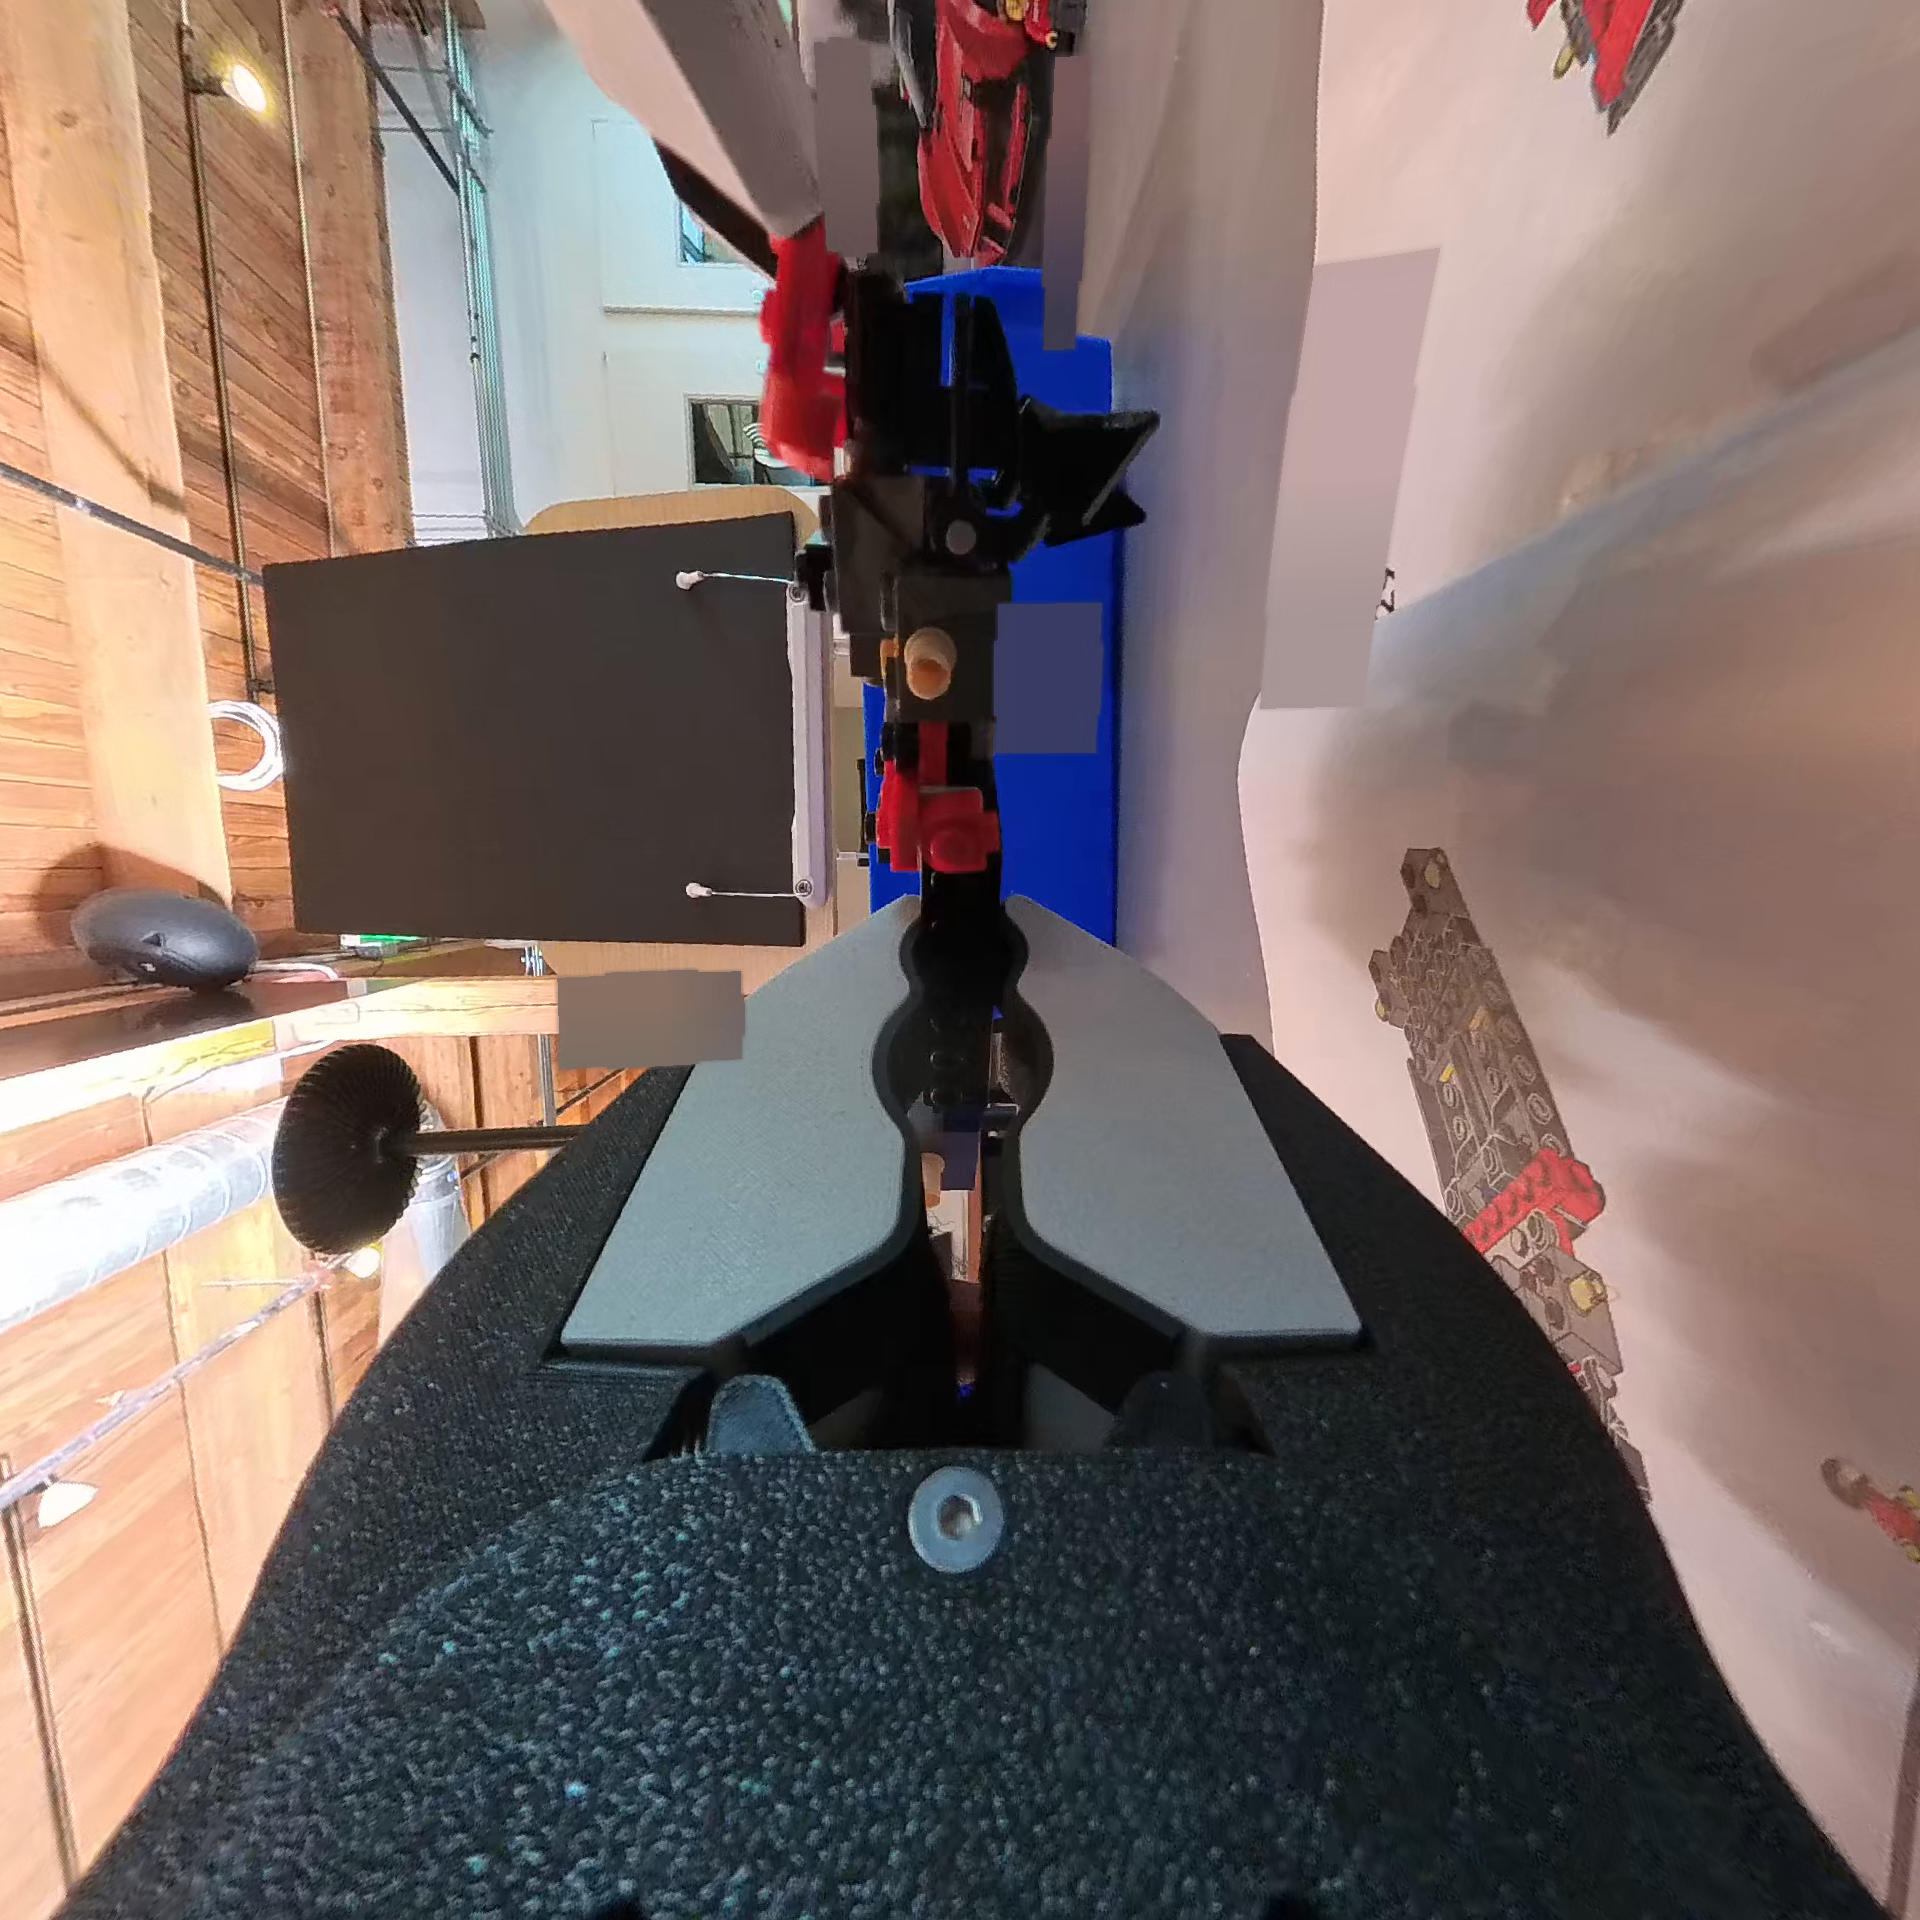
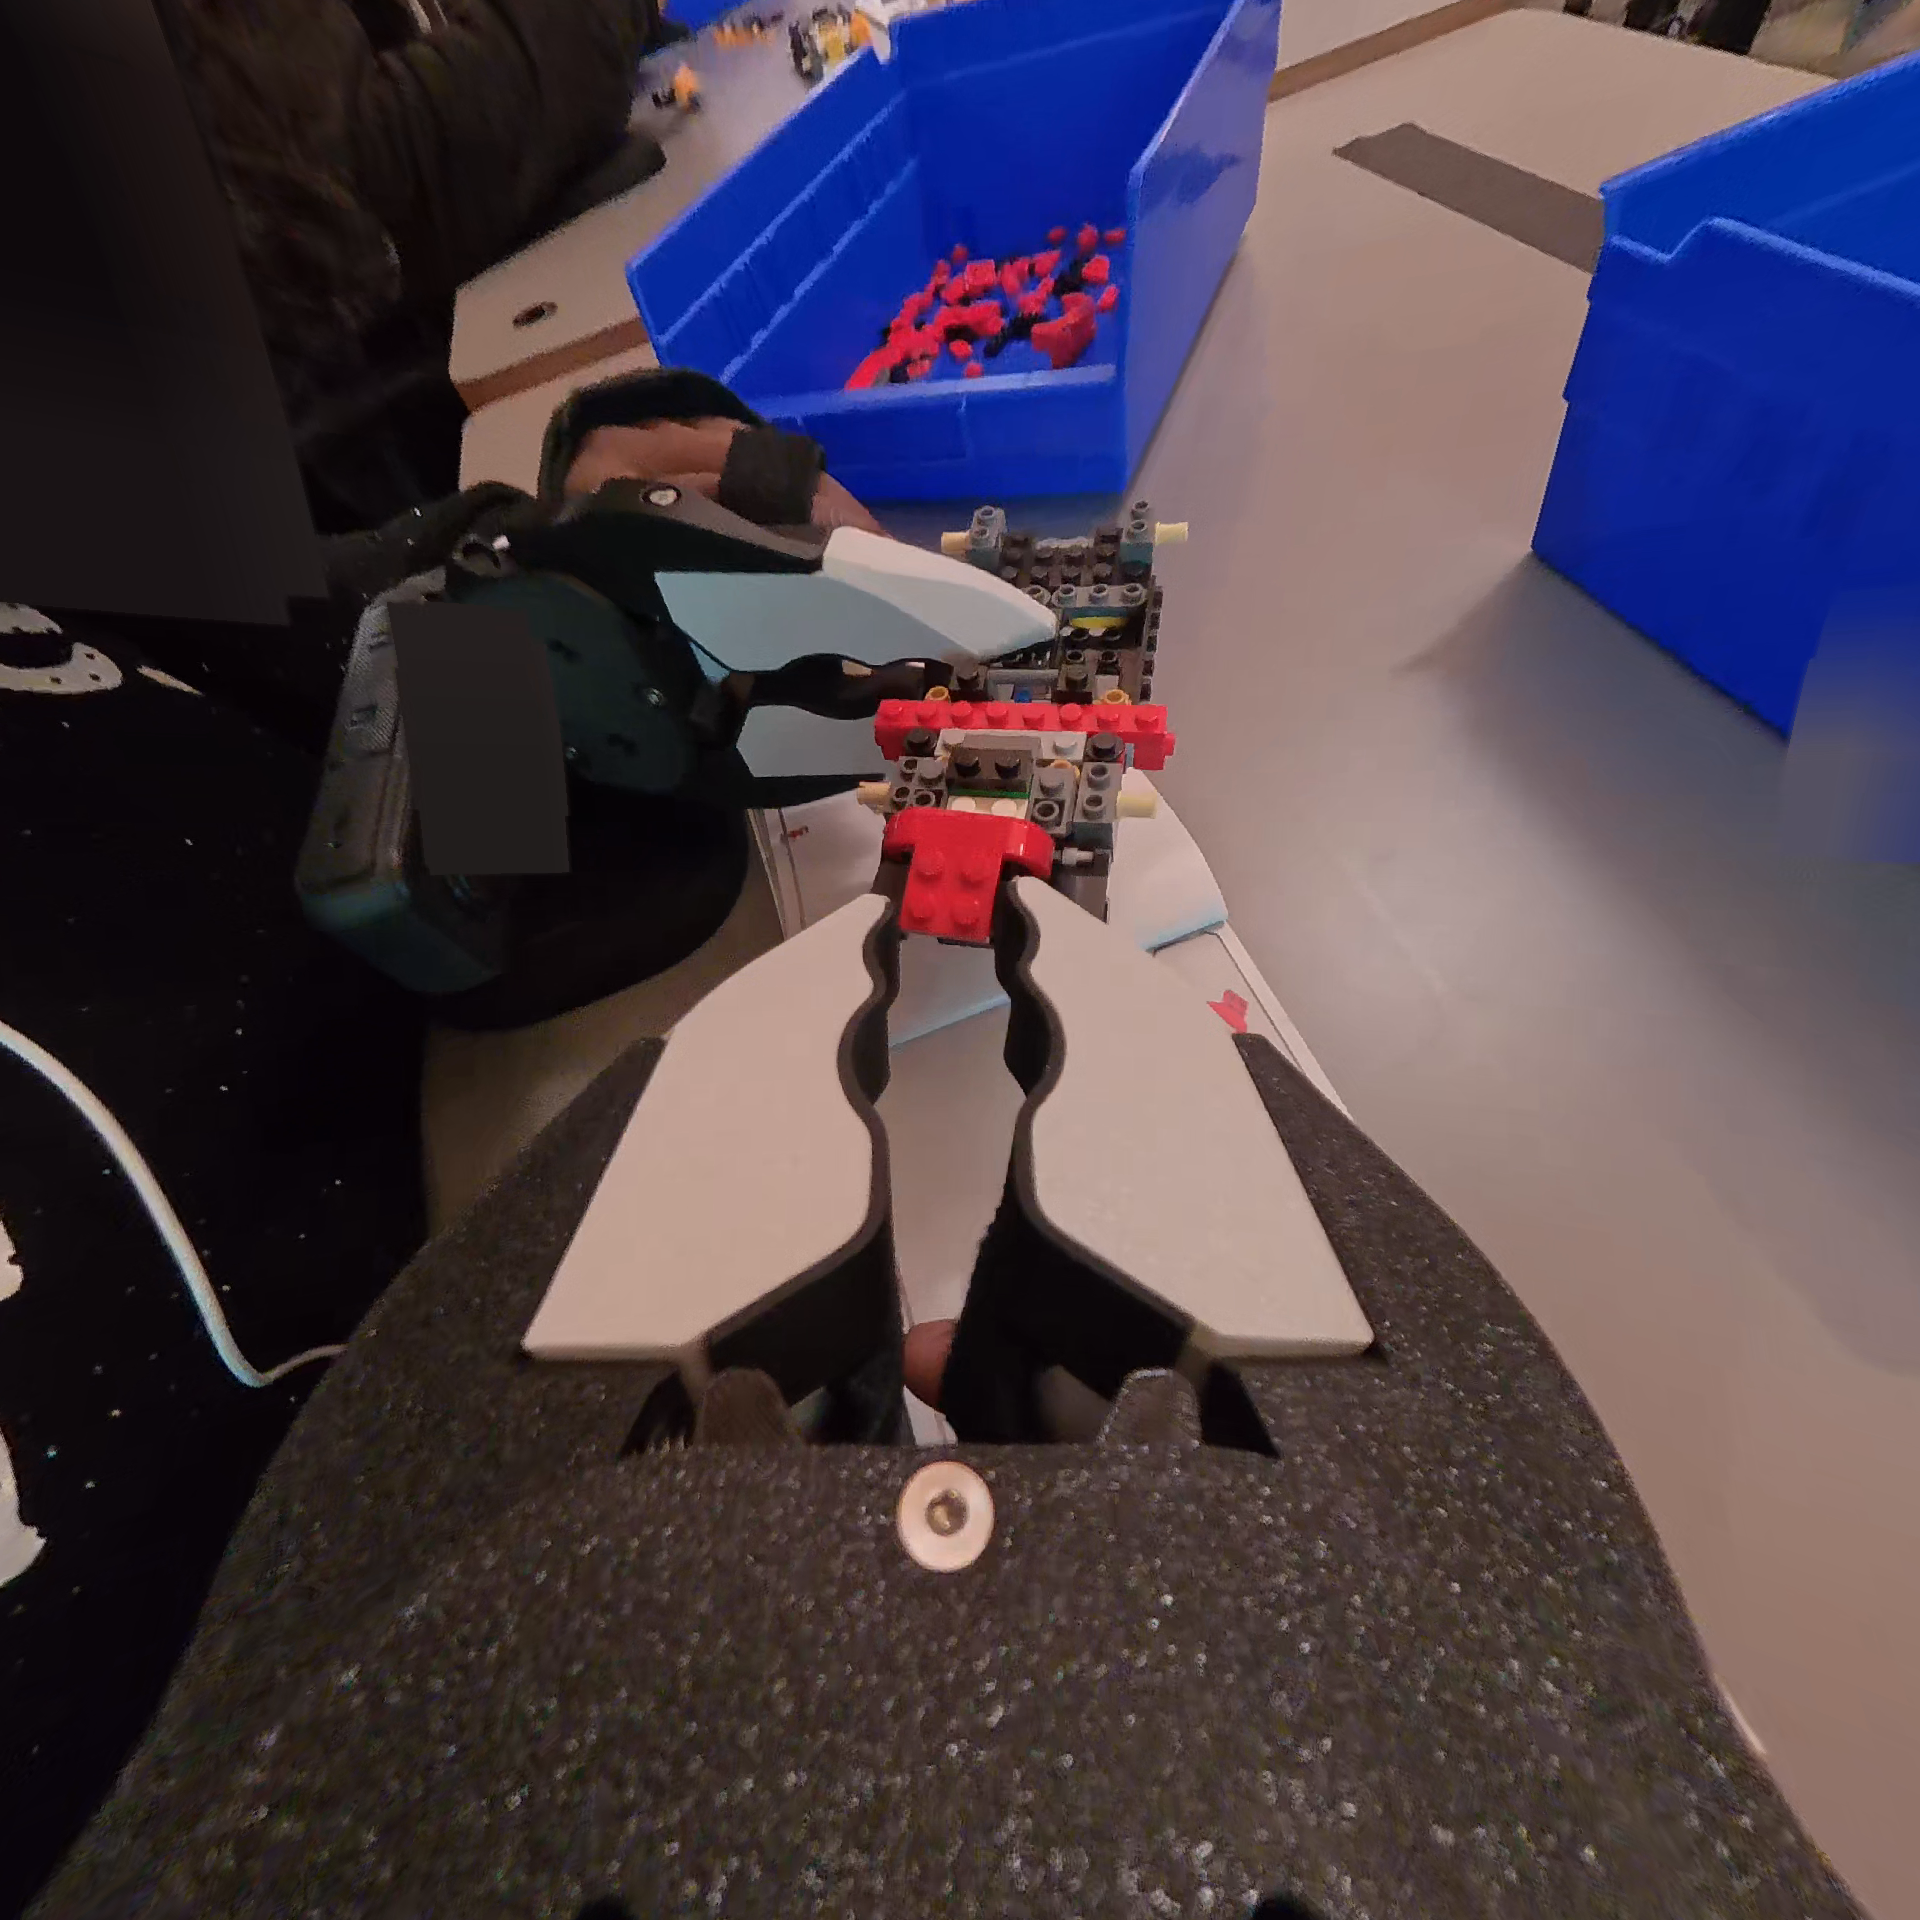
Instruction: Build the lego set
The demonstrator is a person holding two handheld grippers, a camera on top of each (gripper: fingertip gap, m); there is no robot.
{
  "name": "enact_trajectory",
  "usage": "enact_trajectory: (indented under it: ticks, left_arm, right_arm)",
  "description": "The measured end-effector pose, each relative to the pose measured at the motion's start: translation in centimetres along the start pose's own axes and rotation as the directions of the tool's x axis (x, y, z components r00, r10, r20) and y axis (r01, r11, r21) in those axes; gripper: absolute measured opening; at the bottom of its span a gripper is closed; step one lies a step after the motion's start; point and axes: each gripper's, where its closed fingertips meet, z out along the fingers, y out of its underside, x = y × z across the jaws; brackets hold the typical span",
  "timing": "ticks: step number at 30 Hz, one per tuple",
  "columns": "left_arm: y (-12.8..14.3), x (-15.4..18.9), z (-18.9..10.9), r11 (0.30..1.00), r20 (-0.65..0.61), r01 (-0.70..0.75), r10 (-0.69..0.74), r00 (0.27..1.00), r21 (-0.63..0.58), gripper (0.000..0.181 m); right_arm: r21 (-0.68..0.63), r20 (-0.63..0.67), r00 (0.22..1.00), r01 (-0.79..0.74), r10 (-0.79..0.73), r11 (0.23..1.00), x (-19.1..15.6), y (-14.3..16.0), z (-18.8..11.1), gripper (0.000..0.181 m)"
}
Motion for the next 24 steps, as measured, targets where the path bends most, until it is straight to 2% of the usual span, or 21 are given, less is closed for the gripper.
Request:
enact_trajectory:
  ticks: [5,9,14,18,24]
  left_arm:
    - [0.0,0.0,0.0,1.0,0.004,-0.01,0.01,1.0,0.0,0.008]
    - [0.0,-0.1,0.0,1.0,0.004,-0.007,0.007,1.0,-0.002,0.008]
    - [-0.1,-0.2,-0.1,1.0,0.008,-0.003,0.003,1.0,0.001,0.008]
    - [-0.1,-0.1,-0.1,1.0,0.007,-0.004,0.004,1.0,0.001,0.008]
    - [0.0,-0.1,0.0,1.0,0.002,0.017,-0.017,1.0,0.002,0.008]
  right_arm:
    - [-0.043,-0.004,0.999,0.051,-0.051,0.998,0.0,-0.2,0.0,0.017]
    - [-0.004,-0.003,0.999,0.052,-0.052,0.999,-0.2,-1.0,-0.2,0.017]
    - [0.013,-0.006,1.0,0.026,-0.026,1.0,-0.1,-1.0,-0.2,0.017]
    - [0.103,0.024,0.999,-0.045,0.042,0.994,-0.2,-1.9,-0.4,0.017]
    - [0.077,0.021,0.998,-0.065,0.064,0.995,-0.2,-1.0,-0.3,0.017]
